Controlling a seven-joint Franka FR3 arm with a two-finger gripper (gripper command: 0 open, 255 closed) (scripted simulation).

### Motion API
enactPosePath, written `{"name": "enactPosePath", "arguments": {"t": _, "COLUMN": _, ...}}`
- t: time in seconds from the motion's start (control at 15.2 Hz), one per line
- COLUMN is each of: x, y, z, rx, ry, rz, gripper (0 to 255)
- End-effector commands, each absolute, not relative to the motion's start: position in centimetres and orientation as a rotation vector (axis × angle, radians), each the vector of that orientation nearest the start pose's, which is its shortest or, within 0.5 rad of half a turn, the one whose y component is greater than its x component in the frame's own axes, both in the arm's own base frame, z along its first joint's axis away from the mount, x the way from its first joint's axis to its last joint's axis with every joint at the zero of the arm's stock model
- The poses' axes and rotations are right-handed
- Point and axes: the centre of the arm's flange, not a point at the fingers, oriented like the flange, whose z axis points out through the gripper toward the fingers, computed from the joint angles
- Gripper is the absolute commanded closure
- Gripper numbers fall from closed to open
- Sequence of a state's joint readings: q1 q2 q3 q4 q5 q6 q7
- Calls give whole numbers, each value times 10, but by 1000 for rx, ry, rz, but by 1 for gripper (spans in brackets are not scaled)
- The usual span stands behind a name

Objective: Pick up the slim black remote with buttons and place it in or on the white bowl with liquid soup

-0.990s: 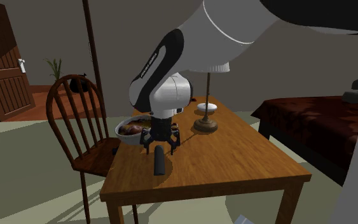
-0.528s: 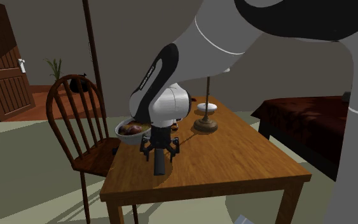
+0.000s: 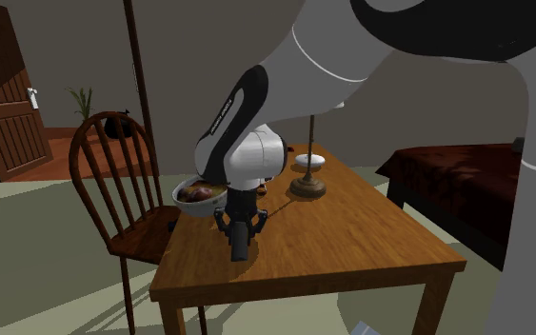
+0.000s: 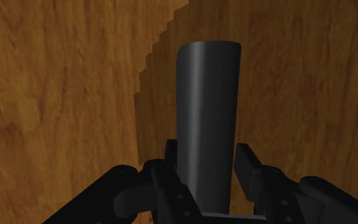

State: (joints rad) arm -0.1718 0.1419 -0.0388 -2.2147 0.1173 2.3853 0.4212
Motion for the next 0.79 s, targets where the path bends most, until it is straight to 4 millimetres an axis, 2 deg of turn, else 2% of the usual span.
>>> {"name": "enactPosePath", "arguments": {"t": 0.0, "x": 536, "y": -110, "z": 315, "rx": -2870, "ry": 1066, "rz": -29, "gripper": 255}}
{"name": "enactPosePath", "arguments": {"t": 0.46, "x": 536, "y": -111, "z": 315, "rx": -2870, "ry": 1066, "rz": -29, "gripper": 255}}
{"name": "enactPosePath", "arguments": {"t": 0.73, "x": 536, "y": -111, "z": 336, "rx": -2870, "ry": 1066, "rz": -29, "gripper": 255}}
